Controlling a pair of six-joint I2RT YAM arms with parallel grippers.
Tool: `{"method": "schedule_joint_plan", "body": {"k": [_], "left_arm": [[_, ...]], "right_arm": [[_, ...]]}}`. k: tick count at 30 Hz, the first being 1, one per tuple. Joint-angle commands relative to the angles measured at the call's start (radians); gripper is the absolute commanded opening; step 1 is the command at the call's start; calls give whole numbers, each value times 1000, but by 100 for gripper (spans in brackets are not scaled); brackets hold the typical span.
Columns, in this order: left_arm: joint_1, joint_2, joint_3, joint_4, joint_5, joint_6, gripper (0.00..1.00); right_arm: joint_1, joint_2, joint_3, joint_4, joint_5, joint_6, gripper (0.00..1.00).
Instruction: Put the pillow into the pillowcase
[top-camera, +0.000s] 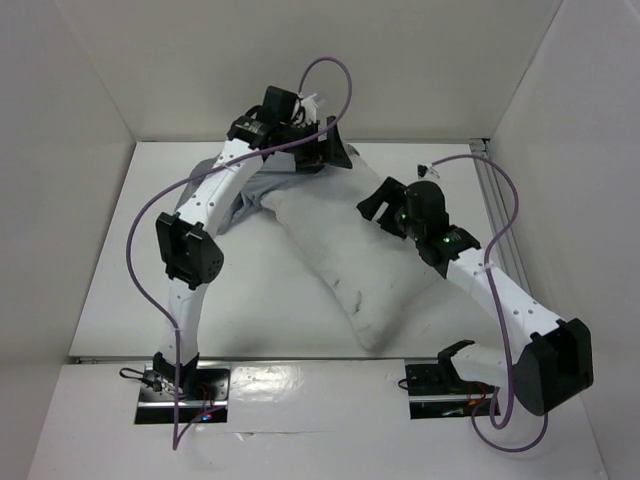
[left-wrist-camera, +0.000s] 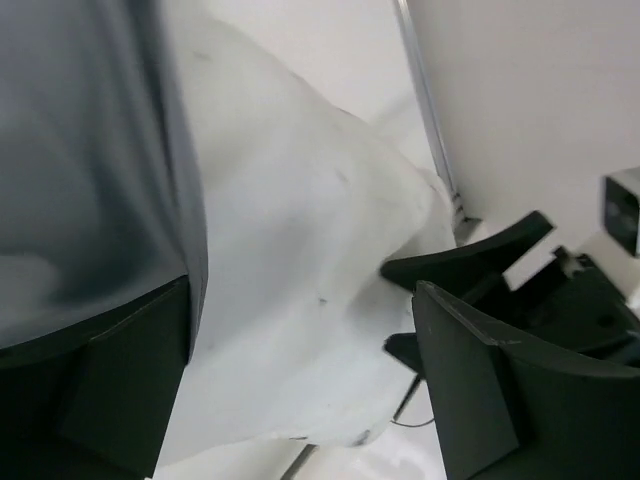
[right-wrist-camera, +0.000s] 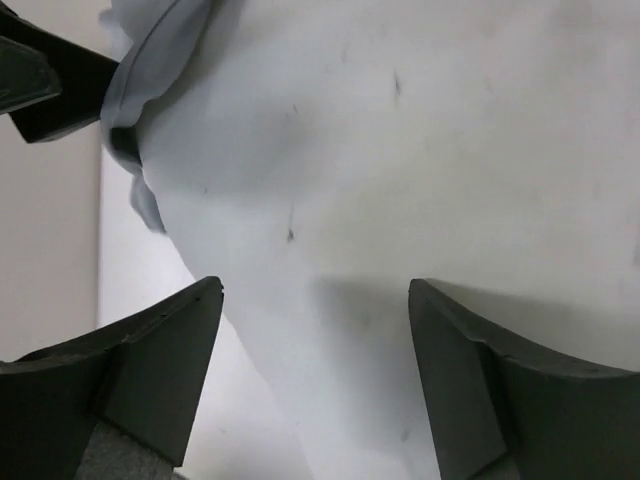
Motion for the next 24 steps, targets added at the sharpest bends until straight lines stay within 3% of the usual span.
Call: {"method": "schedule_joint_plan", "body": {"k": [1,5,7,9,11,12,13,14,15,16,17,18,19,21,22,24], "left_arm": [[52,-127,19,-46,-64,82,100],[159,-240,-23,-72,-159,113,100],[179,-370,-98,-58,-234,139,100],[208,-470,-298,29,-353,148,100],[242,-596,-533,101,-372,121,100],[277,-628,-612,168,-363,107,95],[293,-656,-689,204,-363,87,80],[308,-682,-843,245,-322,52,55],[319,-732,-925,292,-322,33,6],[319,-756,-1008,348,-322,13,0],[319,-773,-1159,467,-322,-14,0],[319,-783,-1215,522,-306,-14,0],[319,-773,-1252,550,-296,-30,9],[310,-741,-1301,598,-312,-48,41],[294,-703,-1302,612,-329,-48,65],[270,-664,-1311,639,-360,-48,73]], "right_arm": [[11,47,157,-48,4,-144,84],[11,76,306,-199,88,-261,94],[11,85,360,-236,117,-321,97],[11,85,430,-284,142,-355,98],[11,85,484,-308,153,-393,100],[11,96,496,-318,153,-408,100],[11,96,509,-330,136,-422,100],[11,110,518,-330,118,-451,100],[22,119,533,-330,93,-462,100],[22,143,544,-350,35,-462,100],[55,159,555,-359,15,-473,100],[77,174,568,-359,1,-473,100],[98,205,568,-384,1,-484,100],[149,228,579,-399,27,-484,100],[149,237,579,-399,27,-484,100],[160,246,569,-399,15,-473,100]]}}
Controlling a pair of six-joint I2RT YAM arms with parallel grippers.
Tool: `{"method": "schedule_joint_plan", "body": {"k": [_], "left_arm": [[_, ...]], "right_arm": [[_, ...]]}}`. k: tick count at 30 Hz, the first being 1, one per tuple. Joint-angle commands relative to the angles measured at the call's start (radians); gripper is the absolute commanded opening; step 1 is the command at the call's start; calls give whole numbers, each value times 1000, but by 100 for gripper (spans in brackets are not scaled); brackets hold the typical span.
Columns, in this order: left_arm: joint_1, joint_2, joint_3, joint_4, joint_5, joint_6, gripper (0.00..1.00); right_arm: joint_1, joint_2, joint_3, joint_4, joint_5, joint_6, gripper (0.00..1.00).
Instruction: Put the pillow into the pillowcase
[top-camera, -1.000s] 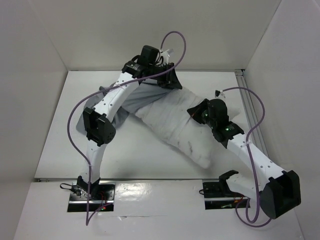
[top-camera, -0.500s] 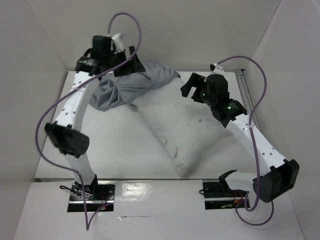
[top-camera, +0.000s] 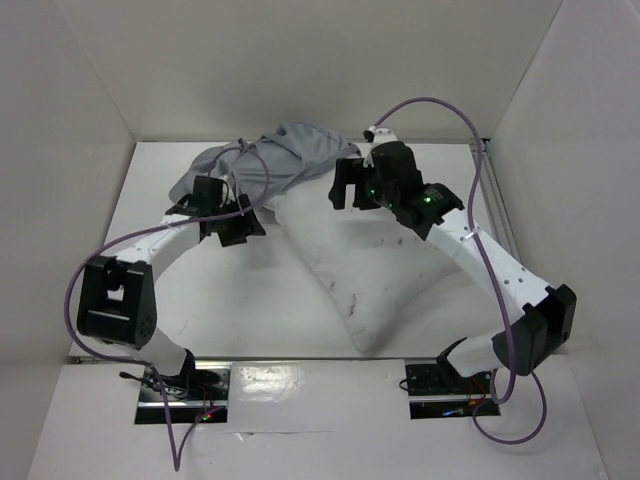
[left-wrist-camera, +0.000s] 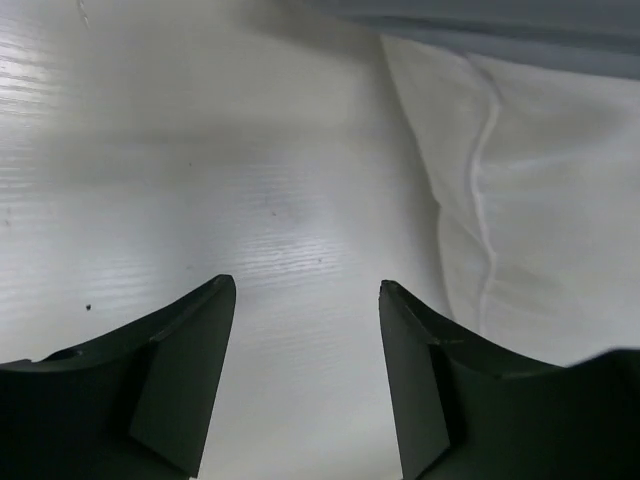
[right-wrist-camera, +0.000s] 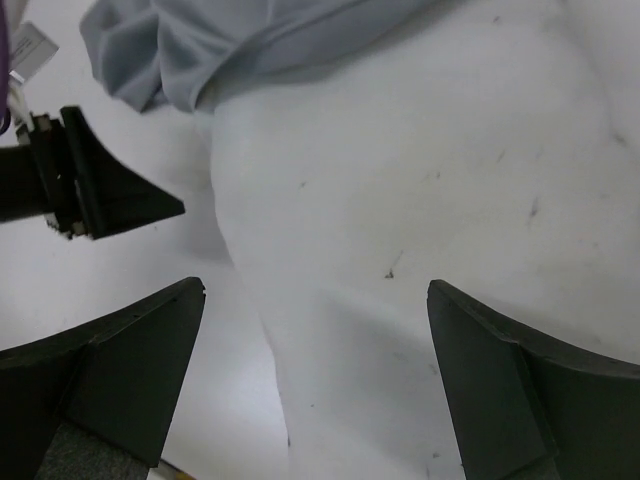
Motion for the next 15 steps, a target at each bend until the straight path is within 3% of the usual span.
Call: {"method": "schedule_joint_plan", "body": {"k": [1,5,8,11,15], "left_arm": [[-29,16,18,191,-63,-26,73],[-42,97,-11,313,-175,-26,71],[-21,180,-22,422,-152,-26,73],[-12,269,45,422,-204,-17,73],[-1,358,108,433,-169,4,68]], "right_arm": [[14,0,23,-44,-19,-21,100],[14,11,13,-32,-19,-12,100],[14,22,26,-51,-19,-12,100],[14,22,36,-104,-19,-12,100],[14,13,35,-191,-19,-32,100]]}}
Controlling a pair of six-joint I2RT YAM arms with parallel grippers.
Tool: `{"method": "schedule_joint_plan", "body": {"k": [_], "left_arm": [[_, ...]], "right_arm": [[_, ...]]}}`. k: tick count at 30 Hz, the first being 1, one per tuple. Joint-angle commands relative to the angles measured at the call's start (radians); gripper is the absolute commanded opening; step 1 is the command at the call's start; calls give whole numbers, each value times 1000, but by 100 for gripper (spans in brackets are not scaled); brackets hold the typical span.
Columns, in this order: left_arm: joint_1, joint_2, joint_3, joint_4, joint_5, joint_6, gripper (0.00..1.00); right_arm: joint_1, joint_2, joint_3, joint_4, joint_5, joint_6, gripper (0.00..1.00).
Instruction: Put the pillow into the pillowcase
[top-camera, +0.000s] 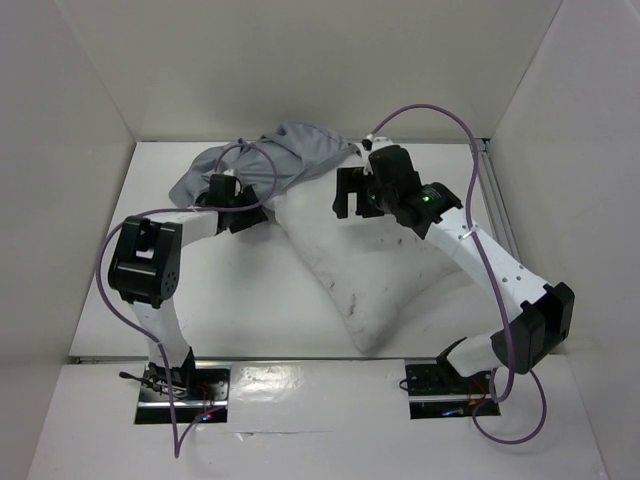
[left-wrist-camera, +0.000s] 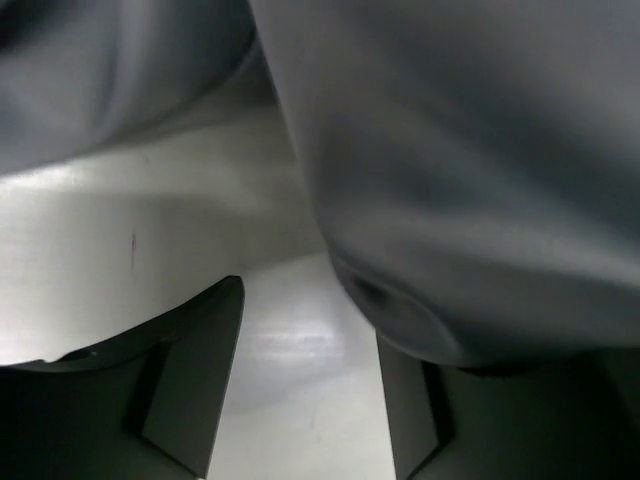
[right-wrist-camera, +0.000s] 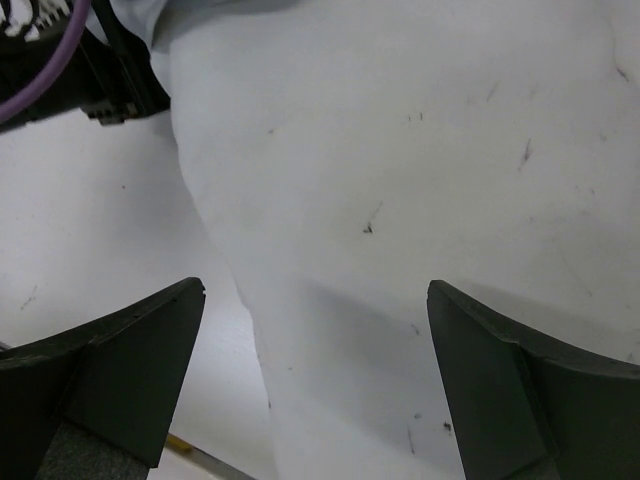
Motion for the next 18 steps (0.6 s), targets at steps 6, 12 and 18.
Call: {"method": "schedule_joint_plan", "body": {"k": [6,12,18], "left_arm": [[9,46,64,149,-10,62,64],[18,56,87,212,54,74,62],[27,46,75,273,88,65,38]], "right_arm": [[-2,-59,6,-161,34,-14,100],[-2,-49,6,-170,43,6,100],[-2,-26,6,-193,31,6,100]]}}
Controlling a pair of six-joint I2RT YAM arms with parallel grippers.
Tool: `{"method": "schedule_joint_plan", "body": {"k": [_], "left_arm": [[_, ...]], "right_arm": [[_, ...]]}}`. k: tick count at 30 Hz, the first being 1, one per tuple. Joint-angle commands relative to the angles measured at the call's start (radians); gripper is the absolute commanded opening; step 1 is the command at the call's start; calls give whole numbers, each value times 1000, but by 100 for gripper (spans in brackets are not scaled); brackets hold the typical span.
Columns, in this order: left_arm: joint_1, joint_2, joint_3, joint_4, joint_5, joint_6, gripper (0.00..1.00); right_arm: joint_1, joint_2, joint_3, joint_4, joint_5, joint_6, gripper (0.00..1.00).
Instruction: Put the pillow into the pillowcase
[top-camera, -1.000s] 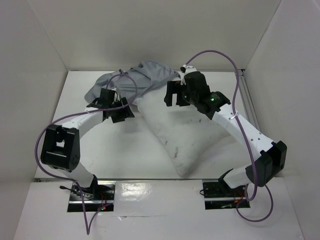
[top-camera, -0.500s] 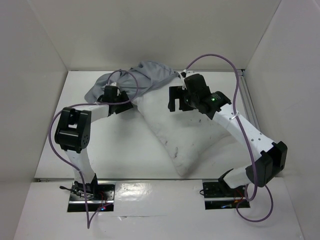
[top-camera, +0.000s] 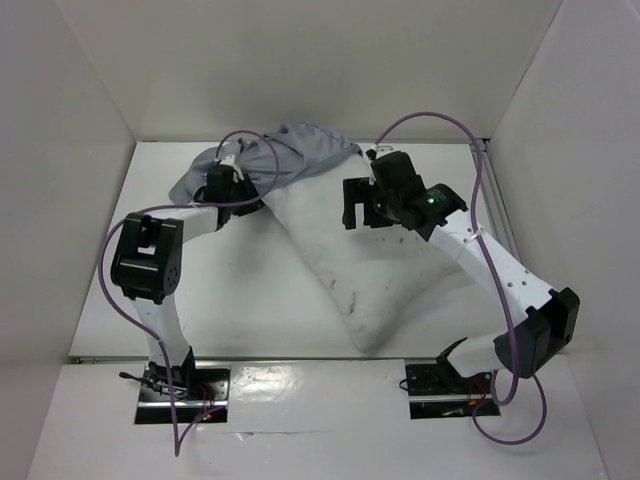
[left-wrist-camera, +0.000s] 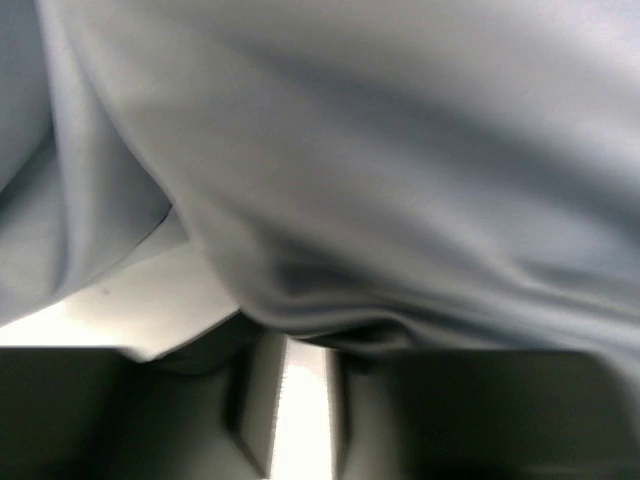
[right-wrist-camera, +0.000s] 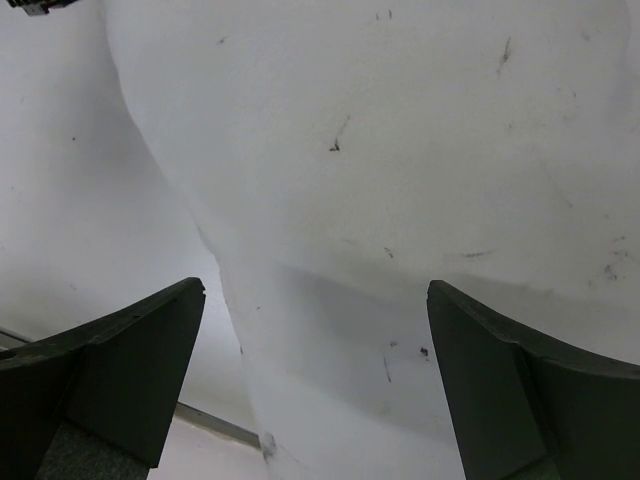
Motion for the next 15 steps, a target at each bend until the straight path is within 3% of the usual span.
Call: {"method": "schedule_joint_plan", "body": {"k": [1,4,6,10,13,15], "left_arm": [[9,-5,20,104,40,14,31],[19,6,43,74,78,5,2],[19,-5,43,73,78,16,0],[19,-70,20,51,140,28,0],[-5,-155,-22,21,164,50,0],[-33,-192,-33,-11,164,60,0]], "right_arm": [[-2,1,7,-55,-5,4,100],[-2,1,7,-153,6,-18,100],[-11,-12,7,-205,6,-48,100],[-11,-21,-43,-298,-146,-70,100],[-11,-12,-149,-240,-197,-18,100],[-11,-12,-186,-96,-220,19,100]]}}
